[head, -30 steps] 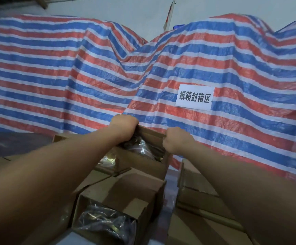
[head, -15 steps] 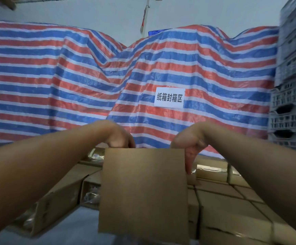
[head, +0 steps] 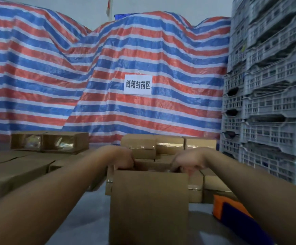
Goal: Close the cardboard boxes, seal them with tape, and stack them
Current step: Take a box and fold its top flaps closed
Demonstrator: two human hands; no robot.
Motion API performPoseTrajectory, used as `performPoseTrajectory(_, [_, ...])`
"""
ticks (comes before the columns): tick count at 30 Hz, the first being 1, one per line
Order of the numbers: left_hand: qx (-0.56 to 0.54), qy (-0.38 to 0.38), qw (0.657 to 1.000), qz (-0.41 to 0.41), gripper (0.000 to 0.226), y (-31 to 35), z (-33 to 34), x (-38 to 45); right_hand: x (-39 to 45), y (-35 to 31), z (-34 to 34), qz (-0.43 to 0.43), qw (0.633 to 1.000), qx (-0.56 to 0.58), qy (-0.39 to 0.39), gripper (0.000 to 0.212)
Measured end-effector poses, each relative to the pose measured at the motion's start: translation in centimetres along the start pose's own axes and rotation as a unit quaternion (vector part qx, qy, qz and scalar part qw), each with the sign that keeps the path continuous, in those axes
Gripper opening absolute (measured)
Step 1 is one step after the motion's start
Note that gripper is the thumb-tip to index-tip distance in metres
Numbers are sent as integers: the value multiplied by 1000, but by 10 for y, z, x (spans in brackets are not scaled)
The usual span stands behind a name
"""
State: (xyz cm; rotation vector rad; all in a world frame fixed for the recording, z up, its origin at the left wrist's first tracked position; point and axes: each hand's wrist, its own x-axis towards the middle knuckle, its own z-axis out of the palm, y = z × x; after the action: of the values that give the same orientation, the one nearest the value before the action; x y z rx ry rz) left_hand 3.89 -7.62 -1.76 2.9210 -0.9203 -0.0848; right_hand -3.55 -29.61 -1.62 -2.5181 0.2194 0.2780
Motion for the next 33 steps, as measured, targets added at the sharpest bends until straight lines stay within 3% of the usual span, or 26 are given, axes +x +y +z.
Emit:
performPoseTrajectory(4, [-140,45,989,-9,24,8,4,1,-11,14,-4,-16,998,-18,61,21])
performPoseTrajectory(8, [-279,101,955,-17,25,3,21,-1,-17,34,11,-58,986,24,157,27])
performPoseTrajectory(11, [-494,119,861,-33,38,-7,45,-8,-20,42,33,-68,956,182,222,30])
performPoseTrajectory(14, [-617,152,772,-3,41,-13,67,-9,-16,52,56,-62,909,354,212,45])
performPoseTrajectory(18, [-646,283,709,20,42,-10,73,-1,1,56,75,-39,838,505,204,62])
performPoseTrajectory(22, [-637,273,720,29,37,5,71,10,15,54,81,-17,774,577,259,56])
performPoseTrajectory(25, [-642,294,707,37,40,11,92,9,19,55,78,-23,777,571,265,52])
performPoseTrajectory(28, [-722,277,631,69,37,10,96,20,18,55,72,-26,755,590,286,44])
performPoseTrajectory(33, [-762,235,602,48,33,1,103,21,24,65,77,-30,765,585,267,51])
